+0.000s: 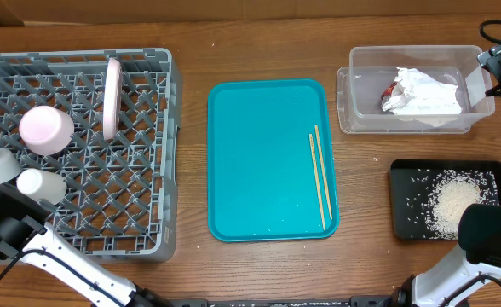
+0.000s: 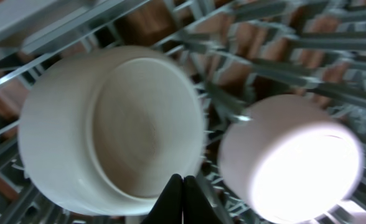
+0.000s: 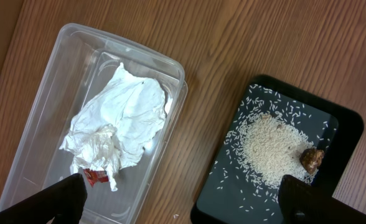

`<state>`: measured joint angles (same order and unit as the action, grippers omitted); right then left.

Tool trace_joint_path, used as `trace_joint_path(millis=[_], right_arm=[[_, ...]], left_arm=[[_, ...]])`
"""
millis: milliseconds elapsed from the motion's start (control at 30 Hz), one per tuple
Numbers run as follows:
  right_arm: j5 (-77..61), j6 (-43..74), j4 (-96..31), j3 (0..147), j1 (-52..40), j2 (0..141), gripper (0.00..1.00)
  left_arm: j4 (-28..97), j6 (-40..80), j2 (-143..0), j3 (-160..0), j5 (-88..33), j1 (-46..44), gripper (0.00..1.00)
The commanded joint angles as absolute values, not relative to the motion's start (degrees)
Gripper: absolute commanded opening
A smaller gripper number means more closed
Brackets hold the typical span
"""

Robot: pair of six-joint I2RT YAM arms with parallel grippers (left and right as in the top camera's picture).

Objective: Sort waste into correct bins and load items into the dishwasher
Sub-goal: 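Lower the saucer into the rack slots and release it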

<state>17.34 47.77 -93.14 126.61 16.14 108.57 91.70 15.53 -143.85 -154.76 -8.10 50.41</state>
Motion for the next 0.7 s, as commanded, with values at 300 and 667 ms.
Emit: trace_joint_path(millis=[300,667], right_arm=[[17.93,47.57,-93.12,127.09,16.32,107.68,1.0],[17.93,47.55,-93.12,127.09,16.32,107.68,1.0]], left_arm=[[95.39,16.95,-145.01,-153.05,-0.89,53.04,0.04],[96.84,16.75,-142.58,-150.58,-7.42,57.25,0.04]])
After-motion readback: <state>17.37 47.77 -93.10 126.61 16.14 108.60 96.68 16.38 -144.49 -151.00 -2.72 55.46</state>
